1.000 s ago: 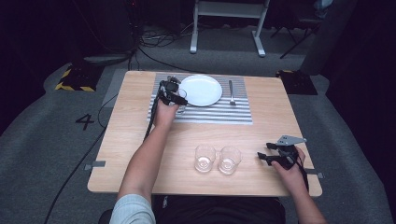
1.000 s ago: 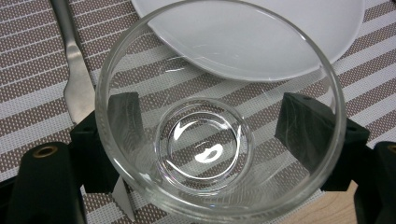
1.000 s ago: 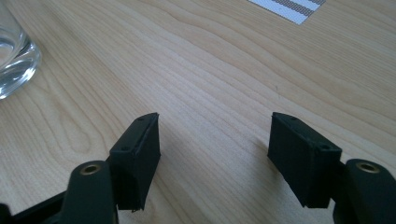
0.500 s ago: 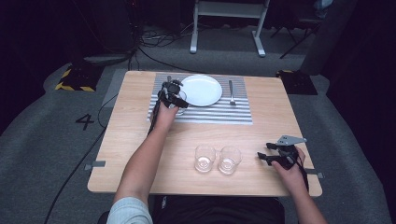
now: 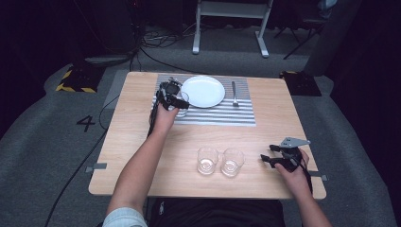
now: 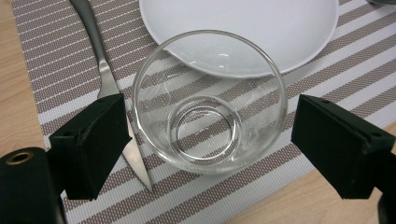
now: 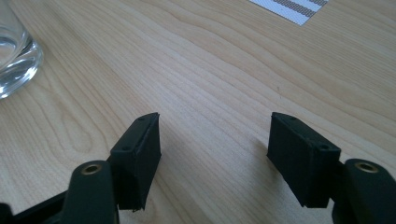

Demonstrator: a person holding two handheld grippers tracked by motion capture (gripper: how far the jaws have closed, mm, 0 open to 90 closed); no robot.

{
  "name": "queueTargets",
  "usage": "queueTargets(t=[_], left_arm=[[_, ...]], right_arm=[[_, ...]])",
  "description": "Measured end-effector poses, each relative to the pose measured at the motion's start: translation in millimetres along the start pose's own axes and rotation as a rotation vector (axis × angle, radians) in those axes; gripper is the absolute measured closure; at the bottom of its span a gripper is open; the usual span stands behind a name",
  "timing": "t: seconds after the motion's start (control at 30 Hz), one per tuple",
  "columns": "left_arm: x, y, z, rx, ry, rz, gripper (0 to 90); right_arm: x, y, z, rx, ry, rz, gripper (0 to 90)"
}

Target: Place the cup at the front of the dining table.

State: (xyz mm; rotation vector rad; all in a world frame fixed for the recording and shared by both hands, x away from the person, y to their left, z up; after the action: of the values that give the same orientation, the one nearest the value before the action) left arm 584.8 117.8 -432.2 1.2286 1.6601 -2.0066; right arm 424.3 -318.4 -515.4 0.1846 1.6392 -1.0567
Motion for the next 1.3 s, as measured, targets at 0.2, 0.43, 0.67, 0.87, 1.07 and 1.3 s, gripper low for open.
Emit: queueTargets(t=[0.2,0.43,0.67,0.87,1.07,1.3], left_arm=[[0.0,-23.5,8.9,0.026,0.018,0.043,12.3],[4.2,-48.9,13.5,0.044,0.018,0.075,13.3],[10.0,-72.0,22.0,0.078,0.043,0.089,14.3],[18.0,-87.8,28.8,0.106,0.063,0.098,14.4],[31.0,-104.3,35.4,0.124,0.081,0.102,14.7],[48.9,-122.4,37.8,0.132,0.094,0.101,14.8]], right_arm=[[0.0,0.2,0.4,-0.008,-0.001,-0.001,34.9],[0.0,0.2,0.3,-0.01,0.0,0.0,34.8],[0.0,0.1,0.5,-0.015,-0.006,-0.001,34.8],[0.0,0.2,0.6,-0.016,-0.008,0.0,34.8],[-0.1,0.5,0.4,-0.014,-0.004,0.0,34.8],[-2.2,3.3,-1.4,-0.019,-0.001,-0.002,34.8]])
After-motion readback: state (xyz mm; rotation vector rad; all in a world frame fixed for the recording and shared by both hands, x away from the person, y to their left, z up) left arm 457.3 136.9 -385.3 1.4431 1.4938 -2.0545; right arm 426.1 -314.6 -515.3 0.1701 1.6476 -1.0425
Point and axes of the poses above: each handheld gripper's, and its own axes: y roughly forward along the jaws, x roughly out of its underside, z roughly to its right, the point moved 2 cm from there along y, roughly forward along the jaws, and after that the axes turned 8 degrees about z, right-handed, at the moved point
